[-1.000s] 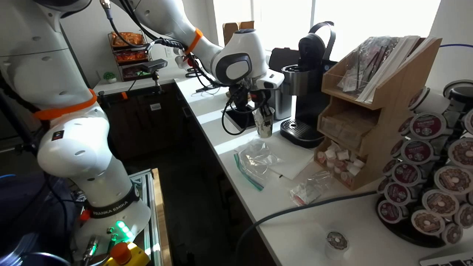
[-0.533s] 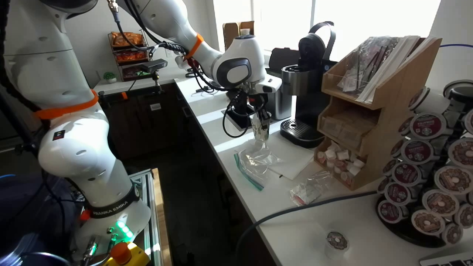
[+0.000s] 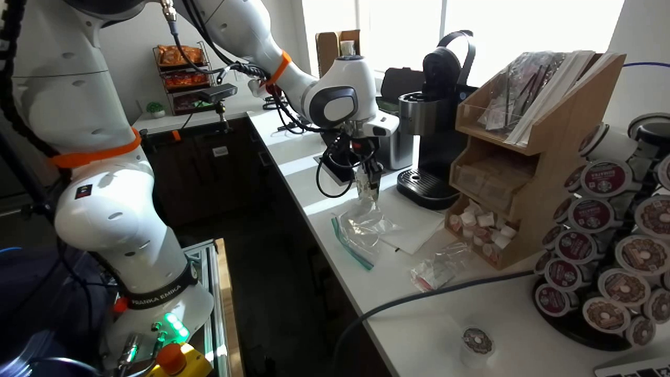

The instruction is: Remove the cup from the coffeemaker

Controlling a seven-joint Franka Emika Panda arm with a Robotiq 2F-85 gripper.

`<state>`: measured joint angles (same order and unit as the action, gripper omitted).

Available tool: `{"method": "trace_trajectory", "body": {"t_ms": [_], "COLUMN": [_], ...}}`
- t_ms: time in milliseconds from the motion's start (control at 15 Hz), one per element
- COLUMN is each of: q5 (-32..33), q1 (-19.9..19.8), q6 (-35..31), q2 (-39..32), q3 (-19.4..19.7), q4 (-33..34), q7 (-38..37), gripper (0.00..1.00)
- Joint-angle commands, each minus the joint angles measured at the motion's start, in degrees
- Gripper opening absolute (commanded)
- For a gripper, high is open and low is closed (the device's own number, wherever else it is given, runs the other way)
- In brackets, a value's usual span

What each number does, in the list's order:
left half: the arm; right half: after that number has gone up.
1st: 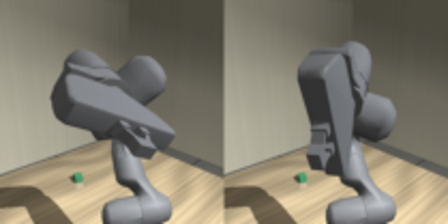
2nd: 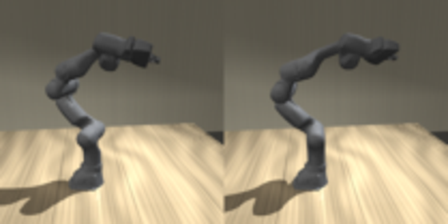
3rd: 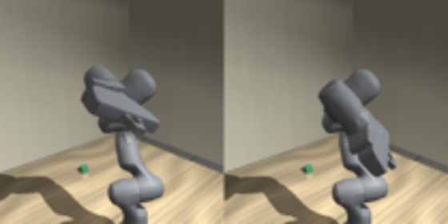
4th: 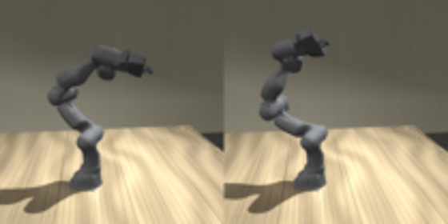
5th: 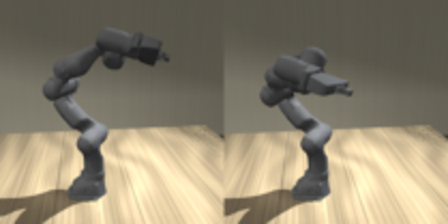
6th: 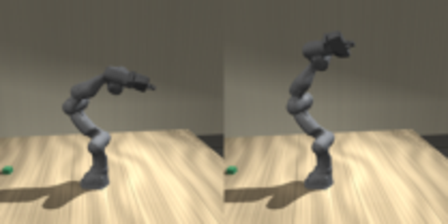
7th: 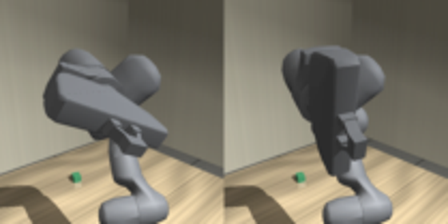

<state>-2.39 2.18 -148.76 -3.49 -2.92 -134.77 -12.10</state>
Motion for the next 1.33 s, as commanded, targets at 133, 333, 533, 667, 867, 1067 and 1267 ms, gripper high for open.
{"method": "trace_trajectory", "body": {"t_ms": [133,333,533,667,867,1067,1267], "q5": [0.74,0.76,0.14,0.1,0.06,-1.31,-1.6], "q1": [0.48,0.46,0.39,0.36,0.32,0.29,0.28], "q6": [1.71,1.39,1.29,1.47,1.64,1.99,1.83], "q2": [0.33,1.07,2.01,2.64,3.56,4.68,6.13], "q3": [0.21,0.25,0.19,0.19,0.17,0.08,0.09], "q4": [0.73,0.7,0.82,0.99,1.24,1.39,1.32], "q7": [0.42,0.48,0.87,0.76,0.66,1.65,2.39], "gripper": [0.7,0.92,1.0,1.0,1.0,1.0,1.0]}}
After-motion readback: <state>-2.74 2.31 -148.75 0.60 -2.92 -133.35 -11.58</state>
